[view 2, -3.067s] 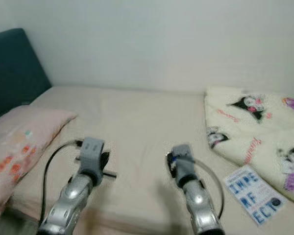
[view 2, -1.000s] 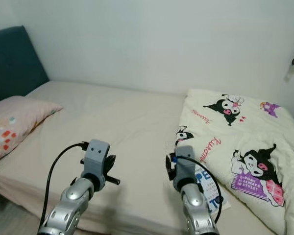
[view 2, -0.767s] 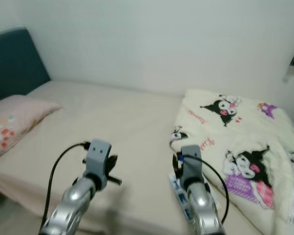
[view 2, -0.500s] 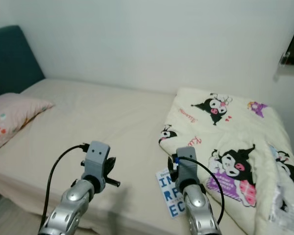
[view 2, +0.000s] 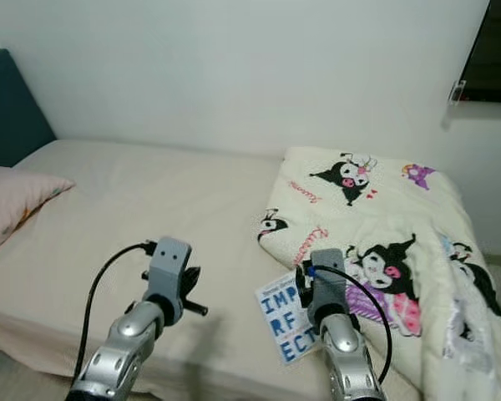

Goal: Clean up the room

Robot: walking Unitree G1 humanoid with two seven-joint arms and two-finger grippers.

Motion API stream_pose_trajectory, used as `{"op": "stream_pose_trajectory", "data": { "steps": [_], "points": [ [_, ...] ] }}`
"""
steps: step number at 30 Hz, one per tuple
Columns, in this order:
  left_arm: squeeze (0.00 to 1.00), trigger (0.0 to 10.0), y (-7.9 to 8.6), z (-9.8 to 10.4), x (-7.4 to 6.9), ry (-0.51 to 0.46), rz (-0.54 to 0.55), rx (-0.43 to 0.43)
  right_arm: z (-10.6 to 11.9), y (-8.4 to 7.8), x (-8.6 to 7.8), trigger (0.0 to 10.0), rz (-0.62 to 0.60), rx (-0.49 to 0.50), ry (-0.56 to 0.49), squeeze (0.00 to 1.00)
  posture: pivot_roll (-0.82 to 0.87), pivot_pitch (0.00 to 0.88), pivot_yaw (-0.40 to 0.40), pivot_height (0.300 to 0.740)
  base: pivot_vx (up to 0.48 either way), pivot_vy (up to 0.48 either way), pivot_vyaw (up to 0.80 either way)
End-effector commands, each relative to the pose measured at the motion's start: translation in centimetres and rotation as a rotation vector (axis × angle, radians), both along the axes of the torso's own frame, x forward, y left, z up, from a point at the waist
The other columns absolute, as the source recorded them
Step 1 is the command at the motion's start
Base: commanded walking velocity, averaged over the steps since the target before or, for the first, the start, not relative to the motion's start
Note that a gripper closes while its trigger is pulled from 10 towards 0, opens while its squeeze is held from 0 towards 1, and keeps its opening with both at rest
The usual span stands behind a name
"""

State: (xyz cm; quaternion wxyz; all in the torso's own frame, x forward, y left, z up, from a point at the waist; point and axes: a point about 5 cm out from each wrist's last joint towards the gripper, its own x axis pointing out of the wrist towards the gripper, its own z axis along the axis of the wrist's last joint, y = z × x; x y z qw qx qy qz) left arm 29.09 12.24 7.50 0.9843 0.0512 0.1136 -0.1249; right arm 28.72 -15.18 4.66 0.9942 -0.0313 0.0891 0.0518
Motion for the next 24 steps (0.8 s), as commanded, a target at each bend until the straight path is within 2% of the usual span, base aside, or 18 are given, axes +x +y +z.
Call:
{"op": "stream_pose_trajectory", "data": {
  "steps": [1,11,16,23,24],
  "points": [
    [0.0,10.0,0.4,-0.5,-0.2,0.014,0.017,0.014,0.2,0.3,0.1,10.0,-0.001,0.015,-0.003,0.0,0.04,0.006,0.01,0.74,0.0,0.0,0.0],
    [0.0,10.0,0.7,-0.4,-0.3,0.007,0.025,-0.018,-0.2,-0.7,-0.1,10.0,-0.069,-0.011,0.014,0.0,0.03,0.012,0.012,0.74,0.0,0.0,0.0],
    [0.0,10.0,1.8,-0.6,0.0,0.009,0.05,-0.011,-0.8,-1.9,-0.5,10.0,-0.145,-0.021,0.043,0.0,0.03,0.024,0.009,0.74,0.0,0.0,0.0],
    [0.0,10.0,2.9,-1.5,0.0,0.034,0.09,0.009,-1.1,-2.9,-1.0,10.0,-0.21,-0.002,0.054,0.0,0.02,0.034,0.016,0.716,0.0,0.0,0.0],
    [0.0,10.0,3.3,-1.8,0.0,0.039,0.122,0.006,-1.1,-3.0,-1.1,10.0,-0.214,-0.006,0.056,0.0,0.01,0.036,0.016,0.706,0.0,0.0,0.0]
  ]
}}
